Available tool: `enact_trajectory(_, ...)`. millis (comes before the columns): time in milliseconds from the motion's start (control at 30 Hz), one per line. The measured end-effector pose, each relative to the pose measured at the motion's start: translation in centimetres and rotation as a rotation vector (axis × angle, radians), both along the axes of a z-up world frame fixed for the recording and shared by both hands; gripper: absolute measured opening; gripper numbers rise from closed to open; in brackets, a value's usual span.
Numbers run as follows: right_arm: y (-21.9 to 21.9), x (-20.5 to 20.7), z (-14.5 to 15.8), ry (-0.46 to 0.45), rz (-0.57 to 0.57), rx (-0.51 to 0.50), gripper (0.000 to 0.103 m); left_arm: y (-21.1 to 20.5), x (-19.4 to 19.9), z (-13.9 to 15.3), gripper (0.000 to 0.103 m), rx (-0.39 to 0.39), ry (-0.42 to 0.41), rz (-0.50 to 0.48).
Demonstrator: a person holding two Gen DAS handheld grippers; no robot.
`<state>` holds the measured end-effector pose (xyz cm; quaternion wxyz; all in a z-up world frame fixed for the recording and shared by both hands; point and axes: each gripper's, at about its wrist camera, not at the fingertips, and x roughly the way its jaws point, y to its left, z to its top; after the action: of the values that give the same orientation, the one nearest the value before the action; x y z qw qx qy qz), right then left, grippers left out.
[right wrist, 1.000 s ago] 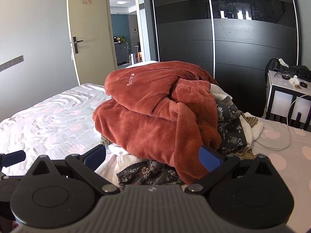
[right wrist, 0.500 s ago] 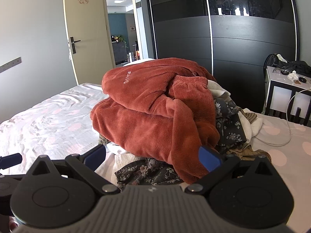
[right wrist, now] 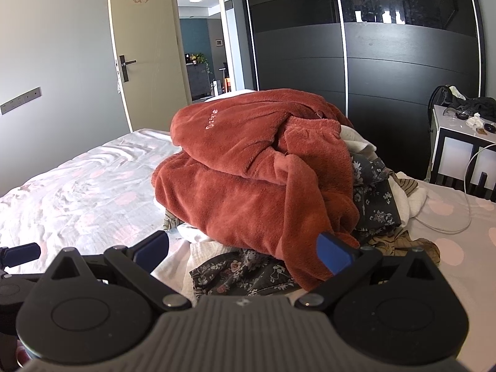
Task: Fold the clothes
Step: 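Move both grippers toward the rust-red fleece on the clothes pile, then grasp the rust-red fleece with the right gripper and lift it off the pile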
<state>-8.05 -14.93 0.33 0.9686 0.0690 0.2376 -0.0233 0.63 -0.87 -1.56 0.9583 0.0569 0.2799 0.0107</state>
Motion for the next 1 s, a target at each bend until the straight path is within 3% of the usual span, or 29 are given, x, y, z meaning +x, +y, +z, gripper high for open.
enact_trajectory(233, 0.3, 0.5, -0.2, 0.007, 0.022, -0.001, 0.102, 0.3, 0.5, -0.2, 0.098, 0.003, 0.024, -0.004)
enact_trajectory(433, -0.6, 2.3, -0.5, 0.014, 0.065, -0.024, 0.082, 1.3, 2.0, 0.1, 0.098, -0.004, 0.067, -0.002)
enact_trajectory(533, -1.4, 3.8, -0.6, 0.01, 0.077, -0.048, 0.081, 2.1, 3.1, 0.3, 0.098, -0.021, 0.081, 0.01)
enact_trajectory(600, -2.1, 5.1, -0.4, 0.005, 0.057, -0.087, 0.08, 2.6, 3.8, 0.5, 0.098, -0.038, 0.084, 0.011)
enact_trajectory(700, -3.2, 7.4, -0.2, 0.003, 0.031, -0.142, 0.071, 3.4, 5.1, 0.5, 0.098, -0.066, 0.099, 0.018)
enact_trajectory(1000, -4.9, 16.6, 0.4, 0.034, 0.067, -0.151, 0.073, 5.9, 8.6, 0.0, 0.098, -0.074, 0.138, 0.054)
